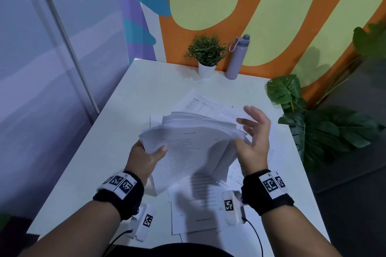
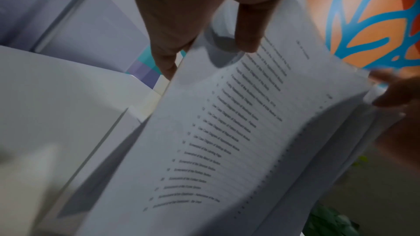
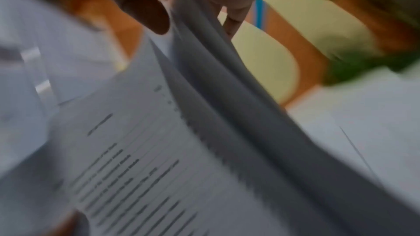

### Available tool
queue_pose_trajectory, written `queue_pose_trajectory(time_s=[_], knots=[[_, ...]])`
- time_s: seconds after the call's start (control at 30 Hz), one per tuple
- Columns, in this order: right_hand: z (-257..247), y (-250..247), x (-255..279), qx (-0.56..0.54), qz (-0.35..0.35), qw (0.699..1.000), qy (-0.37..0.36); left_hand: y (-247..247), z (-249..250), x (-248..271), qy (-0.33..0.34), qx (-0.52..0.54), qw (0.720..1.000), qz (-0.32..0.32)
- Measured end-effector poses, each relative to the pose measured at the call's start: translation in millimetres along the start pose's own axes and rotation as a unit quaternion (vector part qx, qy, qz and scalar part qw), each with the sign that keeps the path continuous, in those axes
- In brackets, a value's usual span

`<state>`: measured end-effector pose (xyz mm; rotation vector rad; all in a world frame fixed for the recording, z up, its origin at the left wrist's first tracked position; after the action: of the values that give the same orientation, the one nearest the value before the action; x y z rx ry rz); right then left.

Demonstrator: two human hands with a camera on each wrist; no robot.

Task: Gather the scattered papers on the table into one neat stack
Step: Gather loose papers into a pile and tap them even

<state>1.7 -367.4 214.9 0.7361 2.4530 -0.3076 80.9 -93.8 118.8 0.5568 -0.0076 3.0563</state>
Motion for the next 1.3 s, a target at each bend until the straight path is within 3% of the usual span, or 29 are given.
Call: queue_pose_trajectory(time_s=[0.1,0.17,0.4,0.53,0.67,0.77,0.83,0.9,0.97,1.03,1.1,1.3], knots=[[49,-3,30,-0.137,0.071,0.97,0.19,2,-7,0,-0.016,-0.022,1.0,-0.008],[68,6,45,-0.178,0.067,0.947,0.26,4,-7,2,-0.016,-0.023,1.0,-0.01],[55,32,43,-0.224,-0.014,0.942,0.249,8,24,3,0.04,0.005,0.999,0.023],[60,30,56,-0.14,-0.089,0.954,0.249,3,30,8,0.073,-0.005,0.997,0.04],[79,33,84,-0.092,-0.187,0.925,0.316,-2,15,7,0.059,-0.026,0.997,0.045],[84,33,104,0.002,-0.296,0.898,0.324,-3,1,7,0.032,-0.027,0.998,0.053],[87,37,113,0.039,-0.327,0.891,0.313,2,-1,10,0.032,-0.027,0.998,0.054],[88,40,113,0.026,-0.265,0.917,0.297,9,3,16,0.044,-0.022,0.998,0.05],[91,31,105,-0.025,-0.106,0.945,0.308,16,6,20,0.048,-0.014,0.998,0.033],[92,26,101,-0.091,0.001,0.938,0.334,17,6,21,0.041,-0.002,0.999,0.015],[90,25,96,-0.133,0.027,0.928,0.347,17,6,19,0.035,0.022,0.999,0.001],[80,28,94,-0.152,0.007,0.927,0.344,11,25,26,0.087,0.092,0.992,0.004]])
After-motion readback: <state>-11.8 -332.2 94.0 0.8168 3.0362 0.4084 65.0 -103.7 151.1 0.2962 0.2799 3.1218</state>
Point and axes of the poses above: each hand's wrist, its own x-axis away from the middle knuckle, its own y-axis out of the palm, z = x × y, the point moved 9 cm from there along -x, towards the middle knuckle, and after that the axes turned 11 degrees about -y, right-handed, at the moved point
